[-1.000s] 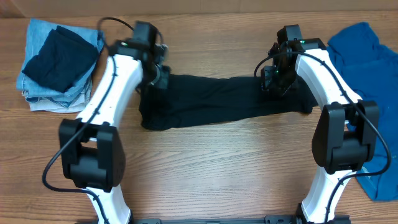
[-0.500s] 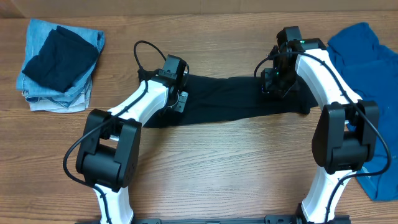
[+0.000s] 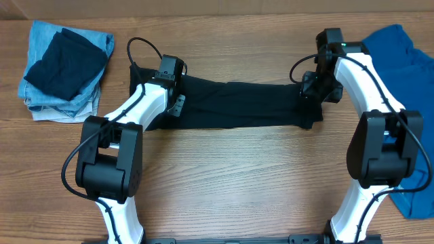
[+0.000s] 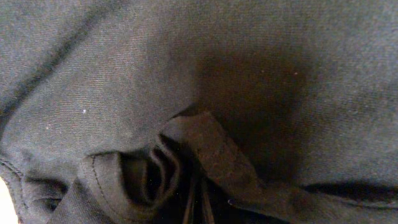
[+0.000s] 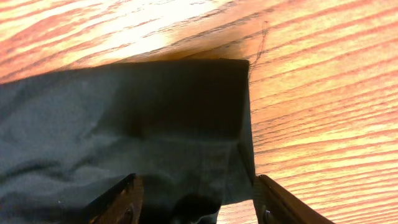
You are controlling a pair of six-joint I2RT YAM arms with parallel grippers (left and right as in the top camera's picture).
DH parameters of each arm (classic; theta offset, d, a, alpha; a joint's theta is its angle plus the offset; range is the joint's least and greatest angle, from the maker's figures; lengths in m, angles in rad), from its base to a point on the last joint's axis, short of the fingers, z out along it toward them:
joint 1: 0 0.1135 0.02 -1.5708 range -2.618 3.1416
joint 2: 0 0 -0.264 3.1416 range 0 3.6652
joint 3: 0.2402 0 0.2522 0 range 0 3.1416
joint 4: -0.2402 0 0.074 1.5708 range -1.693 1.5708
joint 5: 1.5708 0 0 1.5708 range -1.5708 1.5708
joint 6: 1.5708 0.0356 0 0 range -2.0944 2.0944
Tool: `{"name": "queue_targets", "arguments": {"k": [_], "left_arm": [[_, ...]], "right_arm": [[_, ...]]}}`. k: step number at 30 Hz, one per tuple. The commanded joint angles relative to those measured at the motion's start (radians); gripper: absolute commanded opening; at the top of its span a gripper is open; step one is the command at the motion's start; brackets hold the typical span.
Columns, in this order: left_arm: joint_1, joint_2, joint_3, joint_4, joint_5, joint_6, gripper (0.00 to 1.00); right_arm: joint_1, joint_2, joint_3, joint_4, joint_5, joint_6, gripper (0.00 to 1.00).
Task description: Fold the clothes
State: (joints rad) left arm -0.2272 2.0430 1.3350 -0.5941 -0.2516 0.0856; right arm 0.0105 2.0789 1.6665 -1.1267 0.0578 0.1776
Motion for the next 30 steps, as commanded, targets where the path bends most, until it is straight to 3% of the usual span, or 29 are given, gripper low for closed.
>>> {"name": "queue_targets", "arguments": {"k": [1, 7, 11, 16, 21, 23, 25, 30], "left_arm": [[0.023, 0.094, -0.053, -0.026, -0.017, 0.013, 0.1], [0.023, 0.094, -0.049, -0.032, -0.017, 0.011, 0.15], [0.023, 0.094, -0.047, -0.032, -0.016, 0.011, 0.16], [0.021, 0.094, -0.047, -0.037, -0.014, 0.011, 0.16], [0.019, 0.094, -0.047, -0.038, -0.014, 0.011, 0.17], [0.018, 0.094, -0.047, -0.037, -0.014, 0.011, 0.17], [0.017, 0.094, -0.047, -0.037, -0.013, 0.011, 0.17], [0.018, 0.094, -0.047, -0.037, -0.014, 0.011, 0.17]], "right_arm": [[-0.013, -0.023, -0.004, 0.012, -0.117, 0.042, 0.58], [-0.018, -0.023, -0.045, -0.05, -0.105, 0.224, 0.55], [-0.066, -0.023, -0.047, -0.118, -0.124, 0.351, 0.44], [-0.079, -0.023, -0.106, -0.05, -0.301, 0.354, 0.44], [-0.077, -0.023, -0.143, -0.048, -0.329, 0.354, 0.45], [-0.077, -0.023, -0.159, -0.037, -0.33, 0.355, 0.37], [-0.077, -0.023, -0.167, -0.027, -0.337, 0.354, 0.05], [-0.079, -0.025, -0.051, 0.011, -0.329, 0.224, 0.04]]}}
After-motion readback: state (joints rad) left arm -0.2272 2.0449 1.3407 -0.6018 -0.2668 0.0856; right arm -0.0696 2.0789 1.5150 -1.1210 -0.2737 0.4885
